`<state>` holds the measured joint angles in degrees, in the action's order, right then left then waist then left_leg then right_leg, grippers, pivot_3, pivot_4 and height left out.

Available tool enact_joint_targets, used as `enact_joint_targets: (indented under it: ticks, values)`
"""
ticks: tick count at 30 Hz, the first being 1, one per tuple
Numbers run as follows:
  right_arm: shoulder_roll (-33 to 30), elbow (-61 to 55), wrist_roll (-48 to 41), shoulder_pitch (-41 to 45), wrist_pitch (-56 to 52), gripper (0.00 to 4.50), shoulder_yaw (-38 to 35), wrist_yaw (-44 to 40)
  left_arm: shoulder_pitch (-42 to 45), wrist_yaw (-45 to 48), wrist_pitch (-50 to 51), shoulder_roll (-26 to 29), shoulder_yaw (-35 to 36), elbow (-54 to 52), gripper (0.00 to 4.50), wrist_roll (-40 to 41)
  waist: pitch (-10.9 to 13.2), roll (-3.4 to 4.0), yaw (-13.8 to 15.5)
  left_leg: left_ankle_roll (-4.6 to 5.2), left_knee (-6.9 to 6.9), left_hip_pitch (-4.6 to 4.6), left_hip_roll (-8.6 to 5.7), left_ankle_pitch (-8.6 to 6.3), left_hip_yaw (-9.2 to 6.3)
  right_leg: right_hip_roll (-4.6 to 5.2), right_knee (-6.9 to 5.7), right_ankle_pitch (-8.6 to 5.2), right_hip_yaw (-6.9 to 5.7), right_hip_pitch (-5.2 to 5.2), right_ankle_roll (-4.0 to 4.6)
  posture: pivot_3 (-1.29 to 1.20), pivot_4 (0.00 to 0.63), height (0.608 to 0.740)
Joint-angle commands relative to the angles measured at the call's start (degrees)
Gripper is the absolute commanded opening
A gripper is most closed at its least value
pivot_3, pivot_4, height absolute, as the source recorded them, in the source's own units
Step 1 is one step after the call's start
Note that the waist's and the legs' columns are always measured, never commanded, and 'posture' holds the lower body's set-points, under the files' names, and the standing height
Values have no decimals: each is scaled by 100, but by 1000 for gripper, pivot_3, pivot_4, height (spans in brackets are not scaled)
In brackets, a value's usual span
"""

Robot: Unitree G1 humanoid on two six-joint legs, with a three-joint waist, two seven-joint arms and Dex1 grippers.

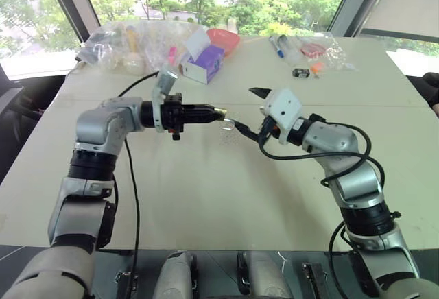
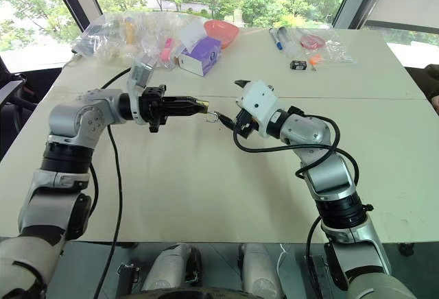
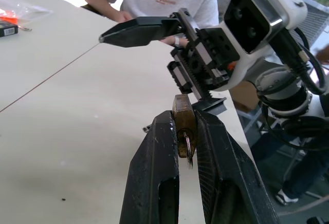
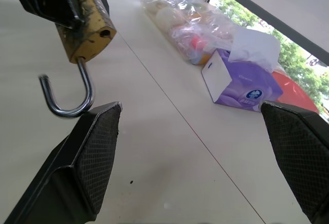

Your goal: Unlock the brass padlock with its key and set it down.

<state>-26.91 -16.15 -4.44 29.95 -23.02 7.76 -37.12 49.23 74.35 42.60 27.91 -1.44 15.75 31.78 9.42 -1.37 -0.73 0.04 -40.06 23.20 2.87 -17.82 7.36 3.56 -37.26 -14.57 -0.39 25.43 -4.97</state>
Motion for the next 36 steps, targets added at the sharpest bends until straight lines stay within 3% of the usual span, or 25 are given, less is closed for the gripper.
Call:
enact_joint_targets:
  ticks: [1, 5, 9, 12, 18, 22, 28, 31, 36]
  values:
    - [-62, -372, -70, -8, 8, 4397, -105, 3, 212, 3, -226, -58, 11, 103, 0, -39, 0, 0, 4, 0, 0, 0, 0, 0, 0, 0, 0, 0, 0, 0, 0, 0, 150, 734]
    - [-301, -419, -17, -240, -46, 4397, -305, 44, 274, -23, -76, -200, 19, 393, 0, 13, 0, 0, 16, 0, 0, 1, -1, 0, 0, 0, 1, 0, 0, 0, 0, 0, 150, 734]
    - [-1159, -326, 475, -1003, 342, 4397, -517, -29, 241, -614, 735, -791, 264, 883, 0, 329, 0, 0, 74, 4, -4, 5, -8, -2, -5, 5, 7, 0, -1, -5, 0, 0, 150, 734]
    - [-1466, -568, 342, -1400, 203, 4397, -766, -144, 32, -942, 1067, -1122, 132, 1053, 0, 244, 0, 0, 74, 9, -5, 7, -9, -5, -4, 5, 10, 1, 1, -4, -3, 0, 150, 734]
    - [-1537, -1443, -435, -1817, -714, 4397, -1143, -445, -101, -1318, 1216, -1596, -113, 1824, 0, -73, 0, 0, -11, 9, -3, -2, -2, -4, -9, -6, 4, 3, 1, -3, -6, 0, 150, 734]
    - [-1526, -1649, -500, -1785, -977, 4397, -1113, -322, 56, -1275, 1010, -1796, -250, 2432, 0, -337, -1, 2, 13, 10, -3, -2, -3, -5, -11, -6, 4, 3, 1, -6, -6, 0, 150, 734]
    - [-1525, -1693, -499, -1754, -1060, 4500, -1072, -203, 211, -1051, 756, -1851, -345, 2993, 2946, -675, -1, 1, 42, 18, -4, 0, -7, -10, -11, -2, 8, 3, 1, -7, -5, 0, 150, 734]
    - [-1571, -1705, -492, -1829, -1064, 4500, -1127, -189, 197, -1009, 425, -1542, -392, 2845, 4409, -911, -4, 1, 44, 23, -6, -7, -7, -12, -11, -1, 8, 3, 1, -17, -5, 0, 150, 734]
    - [-1537, -1677, -495, -2005, -1049, 4500, -1309, -88, -177, -1152, -576, -627, -257, 1529, 4409, -1224, -2, 0, -59, 37, 9, -46, -1, -21, -29, -6, 2, 3, 9, -35, -3, 0, 150, 734]
